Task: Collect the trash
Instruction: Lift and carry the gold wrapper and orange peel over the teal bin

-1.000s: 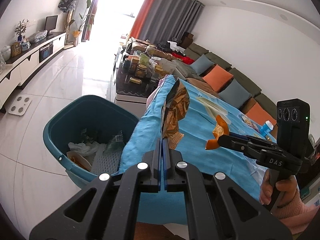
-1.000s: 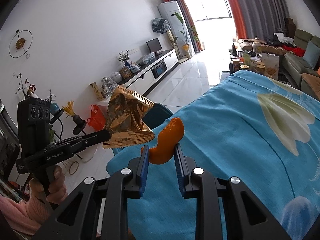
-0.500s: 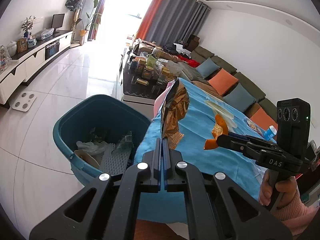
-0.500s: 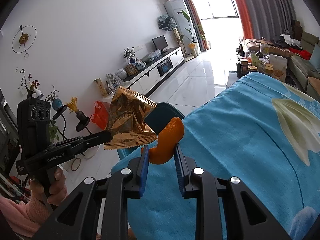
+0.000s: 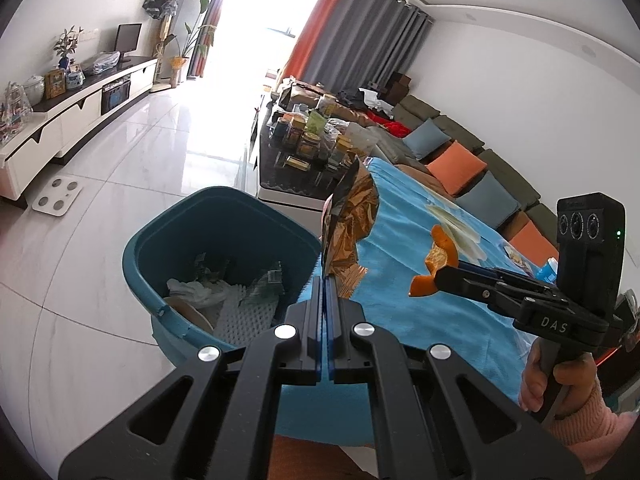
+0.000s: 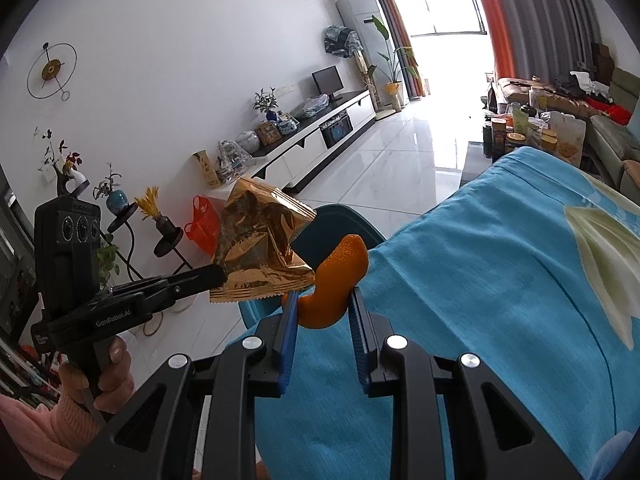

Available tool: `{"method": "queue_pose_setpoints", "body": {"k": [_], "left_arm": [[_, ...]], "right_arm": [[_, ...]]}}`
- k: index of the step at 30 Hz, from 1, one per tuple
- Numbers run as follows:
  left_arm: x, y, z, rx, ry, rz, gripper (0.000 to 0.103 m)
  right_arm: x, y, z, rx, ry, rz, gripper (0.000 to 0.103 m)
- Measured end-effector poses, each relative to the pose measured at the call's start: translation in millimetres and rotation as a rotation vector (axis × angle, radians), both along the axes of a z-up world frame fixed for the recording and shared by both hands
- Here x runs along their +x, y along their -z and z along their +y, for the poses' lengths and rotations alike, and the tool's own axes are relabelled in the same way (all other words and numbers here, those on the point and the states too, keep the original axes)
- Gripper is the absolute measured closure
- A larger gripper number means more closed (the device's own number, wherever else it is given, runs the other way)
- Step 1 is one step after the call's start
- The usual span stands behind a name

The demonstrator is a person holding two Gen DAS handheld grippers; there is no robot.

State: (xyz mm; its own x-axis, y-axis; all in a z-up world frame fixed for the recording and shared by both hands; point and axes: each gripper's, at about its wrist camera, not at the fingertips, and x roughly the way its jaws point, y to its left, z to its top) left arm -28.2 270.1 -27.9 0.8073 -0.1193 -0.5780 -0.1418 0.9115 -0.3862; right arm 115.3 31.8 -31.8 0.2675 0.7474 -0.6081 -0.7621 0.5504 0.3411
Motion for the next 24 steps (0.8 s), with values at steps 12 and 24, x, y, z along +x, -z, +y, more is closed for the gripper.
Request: {"method": "queue_pose_setpoints", "body": {"k": [12,24], "left_arm": [[-1.6,1.1,4.8,-0.002,-0.025,0.01,0.101],[-3.5,5.1,11.9,-0.003,-0.044,0.02,0.101]], "right_arm": [[3.4,-0.9,12.6,-0.009,-0.025,-0.006,0.08],[5.0,1.1,24.4,-0.022,-0.041,-0.009,0.08]]}}
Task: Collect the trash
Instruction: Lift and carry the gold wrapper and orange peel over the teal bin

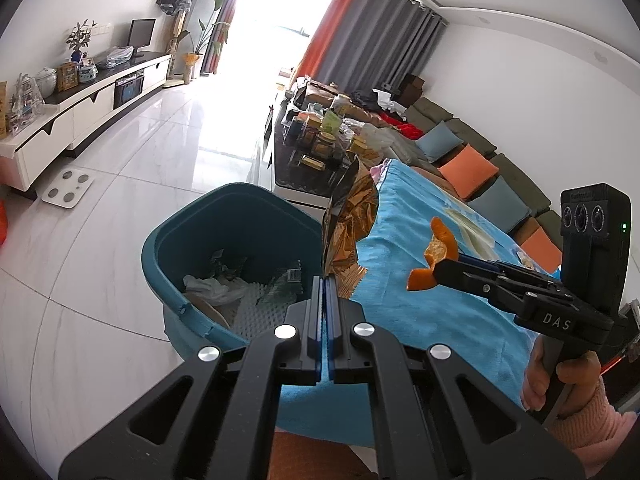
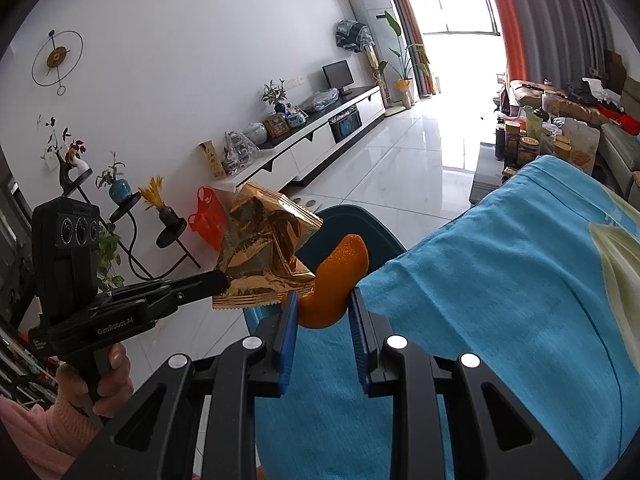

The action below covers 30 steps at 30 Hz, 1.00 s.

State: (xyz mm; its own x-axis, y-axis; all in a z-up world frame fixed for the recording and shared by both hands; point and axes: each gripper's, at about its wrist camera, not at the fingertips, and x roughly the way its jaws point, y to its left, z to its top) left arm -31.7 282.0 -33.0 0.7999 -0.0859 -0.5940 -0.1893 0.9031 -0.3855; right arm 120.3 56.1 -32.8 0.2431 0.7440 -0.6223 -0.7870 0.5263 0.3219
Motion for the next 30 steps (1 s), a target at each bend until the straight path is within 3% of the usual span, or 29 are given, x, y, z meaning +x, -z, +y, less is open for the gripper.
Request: {"method": "queue_pose_setpoints", "body": {"k": [30], "left_arm": [[0.6,8.8,3.4,-0.009,-0.036,0.02,0.101]], "right_arm": [[1.1,2.4,26.6,-0.038,-0.036,-0.003,0.08]]}}
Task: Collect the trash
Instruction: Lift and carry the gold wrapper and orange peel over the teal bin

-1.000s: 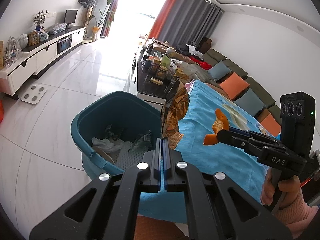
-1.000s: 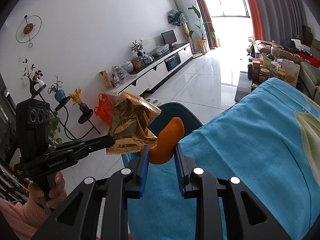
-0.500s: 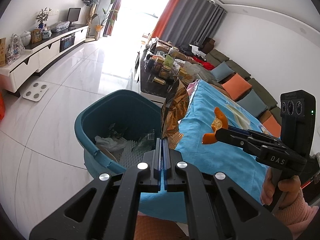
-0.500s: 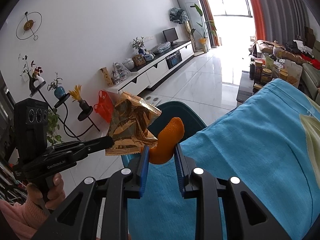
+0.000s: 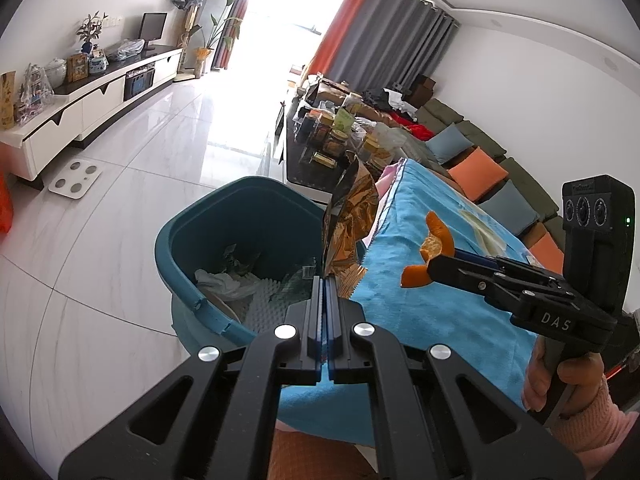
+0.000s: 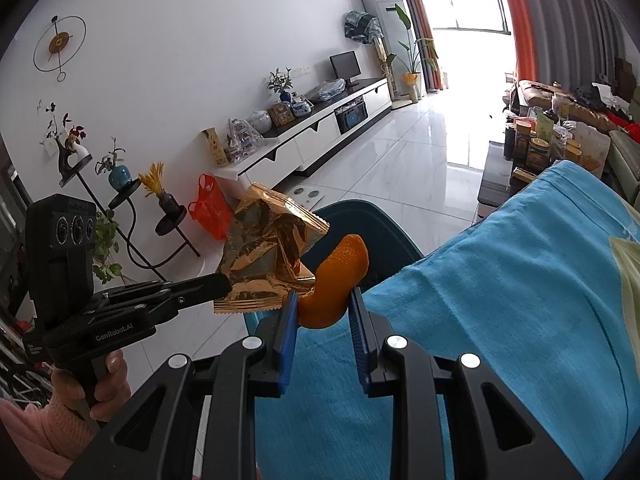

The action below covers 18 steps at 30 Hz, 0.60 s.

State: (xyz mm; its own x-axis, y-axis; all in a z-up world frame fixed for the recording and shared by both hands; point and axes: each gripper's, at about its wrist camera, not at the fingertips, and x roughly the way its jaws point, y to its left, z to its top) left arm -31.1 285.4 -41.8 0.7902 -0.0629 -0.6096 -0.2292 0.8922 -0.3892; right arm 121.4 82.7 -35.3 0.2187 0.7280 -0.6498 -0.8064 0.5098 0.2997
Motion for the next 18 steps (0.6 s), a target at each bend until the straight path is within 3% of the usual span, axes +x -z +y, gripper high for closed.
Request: {"method": "queue_pose_setpoints", "body": {"k": [18], "left_arm": [[3.4,5.2,1.0,-0.012,-0.021,0.016,0.101]], "right_arm": [[0.3,0.7,20.5,-0.024,-0.024,0.002,0.08]]}}
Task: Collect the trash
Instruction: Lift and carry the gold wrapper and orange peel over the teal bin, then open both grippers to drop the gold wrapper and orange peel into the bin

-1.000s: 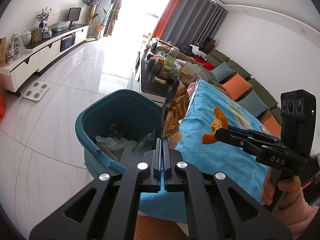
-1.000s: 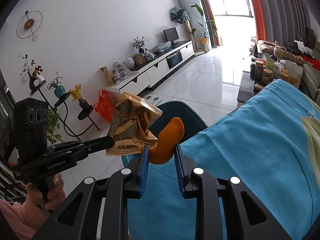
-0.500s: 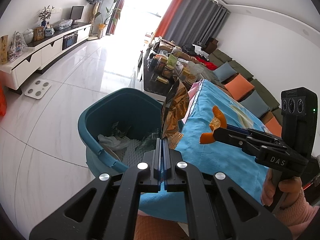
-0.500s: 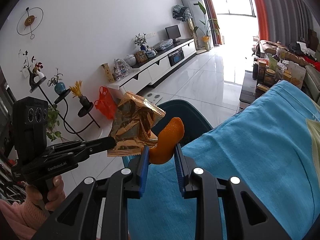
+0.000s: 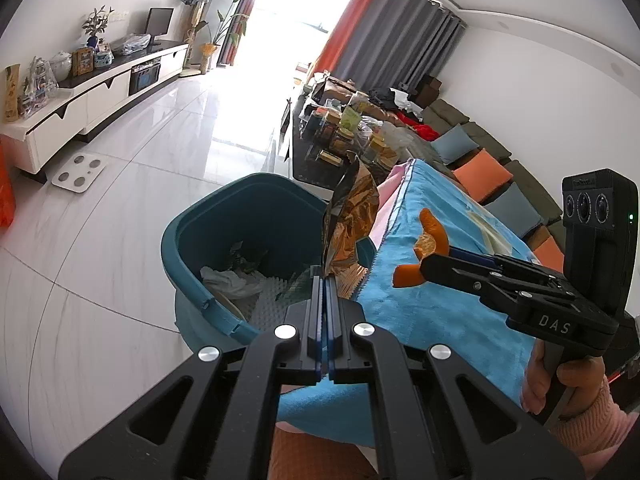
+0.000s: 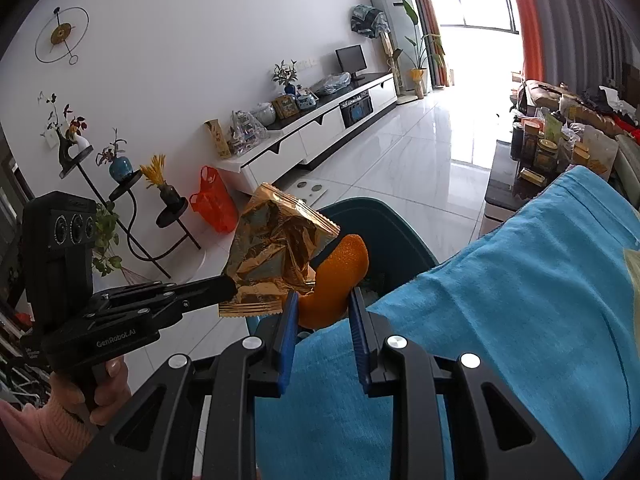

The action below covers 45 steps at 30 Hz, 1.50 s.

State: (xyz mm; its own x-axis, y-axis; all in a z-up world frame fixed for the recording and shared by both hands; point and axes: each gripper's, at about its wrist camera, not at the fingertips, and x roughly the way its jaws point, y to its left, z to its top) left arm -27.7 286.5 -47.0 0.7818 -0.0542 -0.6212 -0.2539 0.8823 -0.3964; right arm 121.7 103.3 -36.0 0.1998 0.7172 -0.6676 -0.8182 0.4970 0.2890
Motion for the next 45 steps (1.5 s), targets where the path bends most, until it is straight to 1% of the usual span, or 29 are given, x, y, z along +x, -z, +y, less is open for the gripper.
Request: {"method": "queue_pose_setpoints", "body": {"k": [13,19,38,45], "left_arm": [[8.0,10.2,3.8,-0.01,-0.027,0.031,0.101],[16.0,13.4,0.3,0.003,-0.034,0.037,0.101],[30.6,32.4,6.4,-0.007,-0.059,0.08,0.101],[37.2,36.5,7.3,-0.01,-0.059,0.09,0.101]], "right_arm": [[13.2,10.2,11.1,-0.02,0.006,0.04,0.079],[14.7,15.3,19.3,-0.042,0.005,0.052,0.079],[16.8,24.9,46.3,-0.098,0.005,0.06,0.078],[17.4,29.2,51.1,-0.11,0.009,0.066,0.075]]}}
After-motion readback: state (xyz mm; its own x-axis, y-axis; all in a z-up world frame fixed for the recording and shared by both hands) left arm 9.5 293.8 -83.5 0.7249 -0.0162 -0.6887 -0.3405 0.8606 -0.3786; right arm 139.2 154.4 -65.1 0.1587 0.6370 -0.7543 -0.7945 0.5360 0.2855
